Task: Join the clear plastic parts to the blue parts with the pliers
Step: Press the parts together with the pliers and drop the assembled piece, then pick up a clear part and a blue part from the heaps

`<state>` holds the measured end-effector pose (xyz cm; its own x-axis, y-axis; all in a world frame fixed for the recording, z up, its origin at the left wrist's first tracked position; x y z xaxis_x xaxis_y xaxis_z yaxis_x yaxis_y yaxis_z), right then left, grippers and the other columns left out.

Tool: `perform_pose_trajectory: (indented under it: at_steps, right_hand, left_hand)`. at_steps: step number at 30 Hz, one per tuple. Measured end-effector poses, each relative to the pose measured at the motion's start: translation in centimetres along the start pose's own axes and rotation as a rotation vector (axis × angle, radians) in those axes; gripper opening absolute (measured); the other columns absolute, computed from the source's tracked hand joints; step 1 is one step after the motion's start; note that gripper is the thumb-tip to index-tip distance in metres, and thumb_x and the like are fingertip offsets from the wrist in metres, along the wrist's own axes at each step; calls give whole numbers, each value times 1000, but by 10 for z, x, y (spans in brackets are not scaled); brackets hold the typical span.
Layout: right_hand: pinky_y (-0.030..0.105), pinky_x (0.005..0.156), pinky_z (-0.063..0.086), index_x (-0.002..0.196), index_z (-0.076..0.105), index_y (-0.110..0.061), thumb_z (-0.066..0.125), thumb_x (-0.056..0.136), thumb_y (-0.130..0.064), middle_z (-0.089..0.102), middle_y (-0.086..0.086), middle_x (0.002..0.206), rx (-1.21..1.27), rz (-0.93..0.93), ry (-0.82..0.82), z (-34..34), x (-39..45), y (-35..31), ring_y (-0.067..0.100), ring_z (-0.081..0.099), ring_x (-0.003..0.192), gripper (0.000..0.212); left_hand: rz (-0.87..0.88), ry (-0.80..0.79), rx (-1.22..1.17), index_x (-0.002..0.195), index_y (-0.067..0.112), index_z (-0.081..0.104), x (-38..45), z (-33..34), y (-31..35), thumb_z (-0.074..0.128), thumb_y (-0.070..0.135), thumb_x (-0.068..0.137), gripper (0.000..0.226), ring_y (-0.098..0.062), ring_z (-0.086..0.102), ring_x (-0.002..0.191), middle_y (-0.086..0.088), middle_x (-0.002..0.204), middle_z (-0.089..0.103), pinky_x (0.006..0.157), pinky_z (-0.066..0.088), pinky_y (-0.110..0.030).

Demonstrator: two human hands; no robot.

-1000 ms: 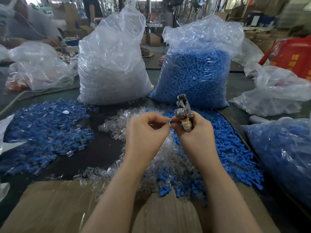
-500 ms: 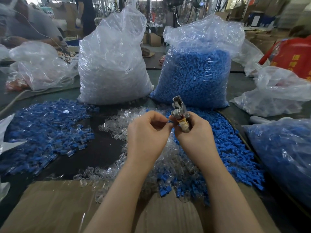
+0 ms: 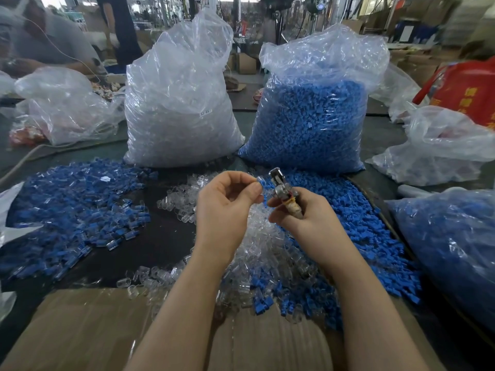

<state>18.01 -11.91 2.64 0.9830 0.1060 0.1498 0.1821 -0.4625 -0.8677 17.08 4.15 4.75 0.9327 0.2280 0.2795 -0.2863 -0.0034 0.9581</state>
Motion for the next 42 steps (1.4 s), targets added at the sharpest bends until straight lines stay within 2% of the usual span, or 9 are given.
perform_pose_trajectory:
  at_steps: [7, 12, 16, 22, 30, 33, 36, 38, 42]
  right_hand:
    - [51, 82, 53, 95, 65, -23, 68, 87, -15, 69, 3, 88, -18, -40, -51, 6, -2, -6, 26, 64, 85, 11]
    - [51, 80, 54, 93, 63, -24, 63, 86, -12, 70, 5, 83, -59, -48, -74, 8, -1, -6, 28, 64, 83, 14]
    - [46, 70, 55, 88, 63, -27, 57, 84, -13, 66, -1, 74, -96, -65, -51, 8, -1, -7, 23, 63, 73, 16]
    - [36, 54, 44, 86, 65, -21, 55, 85, -8, 61, -2, 67, -179, -104, 5, 6, 0, -7, 14, 50, 56, 16]
    - [44, 61, 51, 88, 61, -19, 55, 86, -15, 63, 0, 71, -256, -89, 34, 6, 2, -3, 22, 57, 65, 7]
    - [38, 60, 49, 87, 61, -21, 56, 87, -20, 63, -2, 72, -277, -46, 78, -3, 4, 7, 18, 57, 66, 5]
    - [34, 57, 46, 87, 61, -22, 59, 88, -25, 63, -4, 72, -310, 9, 128, -14, 6, 17, 17, 56, 65, 3]
    - [37, 61, 49, 88, 61, -21, 60, 88, -25, 64, -4, 75, -321, 35, 154, -18, 7, 22, 17, 57, 67, 4]
    - [32, 55, 45, 87, 60, -24, 60, 89, -27, 63, -6, 72, -376, 60, 137, -15, 8, 27, 15, 57, 65, 4]
  left_hand:
    - [27, -38, -27, 88, 4, 67, 1, 3, 2, 67, -4, 87, 8, -8, 68, 71, -1, 77, 70, 72, 56, -20]
    - [35, -66, -34, 86, 5, 67, 0, 5, 3, 67, -4, 87, 10, -7, 68, 71, 2, 75, 70, 73, 56, -21]
    - [35, -59, -49, 84, 8, 67, 0, 4, 3, 67, -5, 87, 13, -8, 67, 72, 3, 74, 70, 72, 56, -21]
    - [35, -53, -48, 82, 12, 67, -1, 5, 3, 67, -4, 87, 16, -7, 67, 72, 5, 73, 69, 72, 56, -21]
    - [-36, -61, -30, 83, 14, 72, 5, -8, -3, 73, 3, 83, 11, -12, 72, 73, 1, 77, 75, 68, 55, -18]
    - [-105, 94, 179, 82, 23, 75, 15, -57, -18, 79, 14, 79, 10, -13, 73, 74, 4, 76, 75, 71, 57, -22]
    - [-166, 353, 627, 85, 27, 77, 15, -128, -29, 79, 24, 80, 5, -16, 71, 83, 3, 79, 75, 85, 56, -39]
    - [-203, 489, 860, 91, 22, 79, 9, -164, -30, 76, 26, 83, 9, -24, 67, 91, -5, 88, 76, 90, 53, -41]
    - [-271, 620, 978, 98, 8, 78, -1, -198, -37, 68, 10, 89, 14, -40, 64, 97, -19, 100, 73, 87, 52, -46]
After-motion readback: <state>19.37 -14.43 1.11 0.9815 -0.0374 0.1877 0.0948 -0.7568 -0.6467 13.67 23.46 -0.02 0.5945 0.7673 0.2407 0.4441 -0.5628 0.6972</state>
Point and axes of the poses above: each hand's wrist, its own x-axis towards the middle knuckle, its own z-axis out of the palm, y = z × x, the point moved 10 cm from there along x, towards the middle knuckle
